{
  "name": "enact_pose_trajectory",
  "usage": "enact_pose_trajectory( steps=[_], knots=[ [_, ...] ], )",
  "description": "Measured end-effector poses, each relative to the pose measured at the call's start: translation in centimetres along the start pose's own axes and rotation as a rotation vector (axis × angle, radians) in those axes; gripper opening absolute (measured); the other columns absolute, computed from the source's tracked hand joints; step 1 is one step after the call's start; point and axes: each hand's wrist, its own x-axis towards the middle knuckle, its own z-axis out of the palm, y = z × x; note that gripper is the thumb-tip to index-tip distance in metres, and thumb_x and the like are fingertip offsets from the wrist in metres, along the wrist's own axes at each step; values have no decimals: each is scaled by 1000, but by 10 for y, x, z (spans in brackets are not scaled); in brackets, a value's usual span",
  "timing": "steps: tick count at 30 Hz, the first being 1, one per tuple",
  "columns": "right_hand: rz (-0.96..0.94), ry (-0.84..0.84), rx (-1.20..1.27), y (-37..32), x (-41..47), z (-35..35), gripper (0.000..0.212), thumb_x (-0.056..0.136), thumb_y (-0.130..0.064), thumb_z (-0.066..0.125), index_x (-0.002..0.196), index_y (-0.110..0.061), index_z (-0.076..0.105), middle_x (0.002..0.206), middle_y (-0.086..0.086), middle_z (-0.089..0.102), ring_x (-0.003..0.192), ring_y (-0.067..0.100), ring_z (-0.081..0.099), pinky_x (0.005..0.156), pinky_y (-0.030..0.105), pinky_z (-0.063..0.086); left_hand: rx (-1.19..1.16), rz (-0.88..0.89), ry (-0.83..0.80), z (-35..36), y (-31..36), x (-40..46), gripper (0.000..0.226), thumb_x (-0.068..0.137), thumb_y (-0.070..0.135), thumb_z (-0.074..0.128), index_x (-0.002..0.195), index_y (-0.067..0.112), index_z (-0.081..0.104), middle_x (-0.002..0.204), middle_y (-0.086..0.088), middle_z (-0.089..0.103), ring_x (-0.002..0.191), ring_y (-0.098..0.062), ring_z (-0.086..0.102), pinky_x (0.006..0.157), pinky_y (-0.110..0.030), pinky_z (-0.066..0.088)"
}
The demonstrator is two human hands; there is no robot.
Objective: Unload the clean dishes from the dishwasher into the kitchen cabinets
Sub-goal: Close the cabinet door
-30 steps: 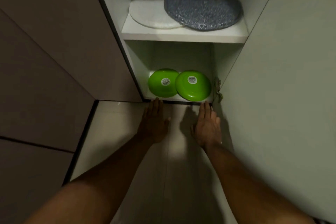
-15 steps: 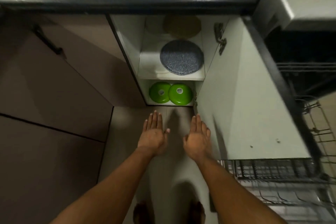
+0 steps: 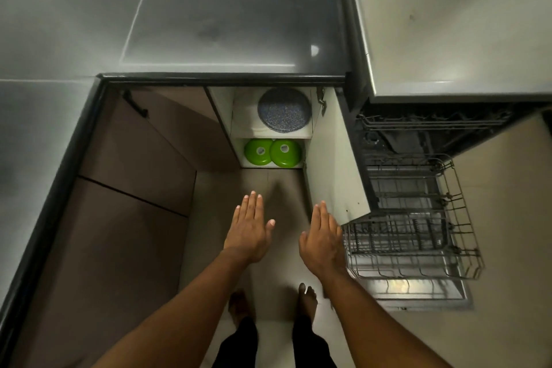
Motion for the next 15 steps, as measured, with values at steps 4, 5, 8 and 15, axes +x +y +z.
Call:
enact_pose_trajectory(
  steps=[4, 5, 8, 15],
  knots=[
    [8, 21, 11, 9, -35, -32, 74, 77, -28, 67, 141, 0, 45, 151, 18, 40, 125, 34, 50, 98, 47, 45, 11, 10, -44, -14, 24, -37, 68, 104, 42, 26, 156, 7, -2, 164, -8, -10, 151, -21, -13, 122, -37, -5],
    [11, 32, 11, 12, -41, -38, 73, 77, -28, 64, 141, 0, 44, 150, 18, 41, 125, 34, 50, 98, 48, 44, 15, 16, -56, -15, 29, -43, 68, 104, 42, 26, 156, 7, -2, 164, -9, -10, 151, -21, -13, 123, -37, -5],
    [16, 45, 24, 23, -55, -52, 72, 78, -30, 52, 142, 0, 43, 150, 18, 41, 126, 34, 49, 98, 48, 45, 37, 36, -65, -20, 44, -54, 69, 104, 42, 26, 156, 6, -1, 164, -10, -9, 151, -22, -12, 123, -38, -4],
    [-52, 68, -6, 61, -66, -75, 72, 81, -28, 60, 145, -2, 40, 153, 18, 37, 130, 33, 46, 101, 46, 43, 140, 128, -61, -32, 80, -45, 70, 103, 37, 30, 156, 7, -5, 164, -10, -11, 151, -23, -13, 123, -39, -4]
  ],
)
